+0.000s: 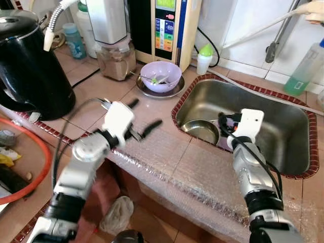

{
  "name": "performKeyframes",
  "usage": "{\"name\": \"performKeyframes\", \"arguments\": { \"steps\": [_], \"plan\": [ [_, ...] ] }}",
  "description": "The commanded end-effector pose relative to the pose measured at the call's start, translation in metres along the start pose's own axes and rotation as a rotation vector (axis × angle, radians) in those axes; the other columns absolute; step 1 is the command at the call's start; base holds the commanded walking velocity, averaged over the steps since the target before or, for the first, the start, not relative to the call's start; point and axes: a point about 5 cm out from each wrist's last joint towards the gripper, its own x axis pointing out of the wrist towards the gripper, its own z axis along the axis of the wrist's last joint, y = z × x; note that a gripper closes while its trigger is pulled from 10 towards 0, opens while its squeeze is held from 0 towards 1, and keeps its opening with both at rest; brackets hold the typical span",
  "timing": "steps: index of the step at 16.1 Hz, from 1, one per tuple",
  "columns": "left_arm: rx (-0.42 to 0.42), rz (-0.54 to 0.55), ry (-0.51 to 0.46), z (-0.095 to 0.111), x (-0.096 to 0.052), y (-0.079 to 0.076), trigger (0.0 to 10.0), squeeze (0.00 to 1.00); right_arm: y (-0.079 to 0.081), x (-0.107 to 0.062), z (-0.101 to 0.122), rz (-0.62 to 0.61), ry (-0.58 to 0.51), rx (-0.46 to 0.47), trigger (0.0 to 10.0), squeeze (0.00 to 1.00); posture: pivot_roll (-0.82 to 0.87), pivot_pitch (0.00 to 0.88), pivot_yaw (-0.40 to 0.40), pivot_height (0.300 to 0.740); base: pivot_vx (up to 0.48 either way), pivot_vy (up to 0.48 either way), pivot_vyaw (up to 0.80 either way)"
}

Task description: Kitchen organization

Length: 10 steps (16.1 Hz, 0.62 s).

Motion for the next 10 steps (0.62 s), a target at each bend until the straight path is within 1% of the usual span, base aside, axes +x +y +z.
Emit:
{"name": "performKeyframes", "arguments": {
  "steps": [1, 4, 6, 8, 10],
  "plan": [
    [-0.036, 0.051, 0.008, -0.002, 0.000, 0.007, 10.0, 1.00, 0.003, -0.003, 0.006, 0.025, -0.046, -0.005, 10.0, 1.00, 0.01, 0.000, 0.034, 0.740, 0.000, 0.000, 0.00],
    [-0.096, 0.104, 0.024, -0.007, -0.001, 0.011, 10.0, 1.00, 0.005, -0.010, 0.000, -0.001, -0.034, 0.023, 10.0, 1.00, 0.01, 0.000, 0.039, 0.740, 0.000, 0.000, 0.00],
    [-0.089, 0.118, 0.028, -0.006, -0.001, 0.016, 10.0, 1.00, 0.011, -0.012, 0.001, 0.013, -0.038, 0.028, 10.0, 1.00, 0.02, 0.000, 0.046, 0.740, 0.000, 0.000, 0.00],
    [-0.096, 0.157, 0.030, -0.006, -0.001, 0.022, 10.0, 1.00, 0.012, -0.015, -0.008, 0.012, -0.014, 0.026, 10.0, 1.00, 0.01, 0.000, 0.054, 0.740, 0.000, 0.000, 0.00],
    [-0.150, 0.192, 0.034, -0.010, -0.003, 0.027, 10.0, 1.00, 0.017, -0.016, -0.004, 0.016, -0.028, 0.042, 10.0, 1.00, -0.01, 0.000, 0.048, 0.740, 0.000, 0.000, 0.00]
  ]
}}
